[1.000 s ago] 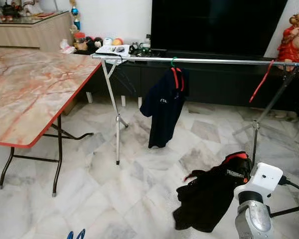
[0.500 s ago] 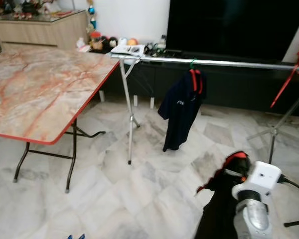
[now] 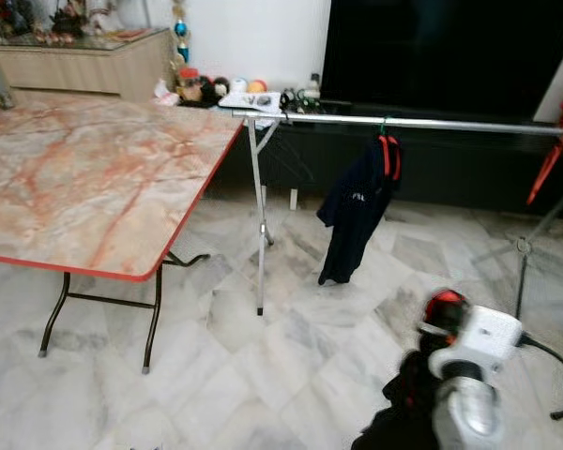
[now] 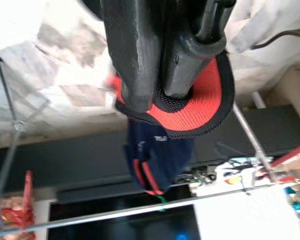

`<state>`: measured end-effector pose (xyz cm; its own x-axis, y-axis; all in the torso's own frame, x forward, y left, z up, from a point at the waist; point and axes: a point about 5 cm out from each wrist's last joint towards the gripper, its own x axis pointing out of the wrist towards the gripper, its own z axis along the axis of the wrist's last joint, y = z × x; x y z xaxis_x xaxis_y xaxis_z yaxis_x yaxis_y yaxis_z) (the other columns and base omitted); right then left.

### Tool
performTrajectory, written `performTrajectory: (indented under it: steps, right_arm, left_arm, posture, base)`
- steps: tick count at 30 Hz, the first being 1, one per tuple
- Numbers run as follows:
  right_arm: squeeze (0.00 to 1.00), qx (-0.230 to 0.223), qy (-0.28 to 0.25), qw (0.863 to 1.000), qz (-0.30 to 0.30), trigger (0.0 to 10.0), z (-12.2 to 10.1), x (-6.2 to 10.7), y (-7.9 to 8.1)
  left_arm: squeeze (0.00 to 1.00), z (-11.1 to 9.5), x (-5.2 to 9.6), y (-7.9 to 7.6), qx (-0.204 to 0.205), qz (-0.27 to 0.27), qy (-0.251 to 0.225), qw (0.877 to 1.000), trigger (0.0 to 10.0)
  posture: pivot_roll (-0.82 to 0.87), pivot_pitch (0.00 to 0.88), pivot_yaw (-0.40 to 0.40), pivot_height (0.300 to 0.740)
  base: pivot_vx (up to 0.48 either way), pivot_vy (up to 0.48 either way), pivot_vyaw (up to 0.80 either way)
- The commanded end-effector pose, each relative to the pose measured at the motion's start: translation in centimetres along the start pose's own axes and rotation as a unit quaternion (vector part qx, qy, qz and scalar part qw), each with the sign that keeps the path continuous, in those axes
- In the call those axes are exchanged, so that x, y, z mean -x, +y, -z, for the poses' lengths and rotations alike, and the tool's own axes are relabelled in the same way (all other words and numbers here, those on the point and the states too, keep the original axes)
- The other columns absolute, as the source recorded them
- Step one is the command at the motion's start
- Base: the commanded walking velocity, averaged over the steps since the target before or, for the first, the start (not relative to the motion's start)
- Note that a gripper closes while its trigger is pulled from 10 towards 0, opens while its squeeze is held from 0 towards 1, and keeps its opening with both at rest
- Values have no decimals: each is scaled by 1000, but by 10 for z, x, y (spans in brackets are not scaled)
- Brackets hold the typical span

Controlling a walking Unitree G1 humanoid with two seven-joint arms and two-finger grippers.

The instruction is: Hang hanger

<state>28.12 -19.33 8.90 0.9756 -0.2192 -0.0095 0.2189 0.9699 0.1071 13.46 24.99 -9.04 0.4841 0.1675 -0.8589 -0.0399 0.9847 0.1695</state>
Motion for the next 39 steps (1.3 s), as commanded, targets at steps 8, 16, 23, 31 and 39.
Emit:
performTrajectory:
  steps: [8,16,23,31,39]
  right_arm:
    - [0,21,-25,999,1,10000,-10,-2,-2]
    - [0,27,-29,999,-4,10000,-11,-4,-1]
    - [0,30,-31,999,-5,10000,-12,-5,0]
    - [0,31,-37,999,-8,10000,-14,-6,3]
    - [0,33,-39,999,-11,10000,-15,-7,5]
  left_arm:
    - [0,1,-1,-7,4,10,4,1000,10000]
    - [0,1,-1,-7,7,9,4,1000,10000]
    - [0,1,-1,-7,9,10,4,1000,10000]
    - [0,1,-1,-8,9,10,3,1000,10000]
    - [0,2,0,-7,8,10,4,1000,10000]
  posture:
    - [104,14,-8,740]
    - [106,18,-10,740]
    - [106,19,-11,740]
    - [110,11,-13,740]
    - [108,0,-12,740]
  base:
    - [0,470,0]
    - [0,470,0]
    - [0,469,0]
    - [0,469,0]
    - [0,469,0]
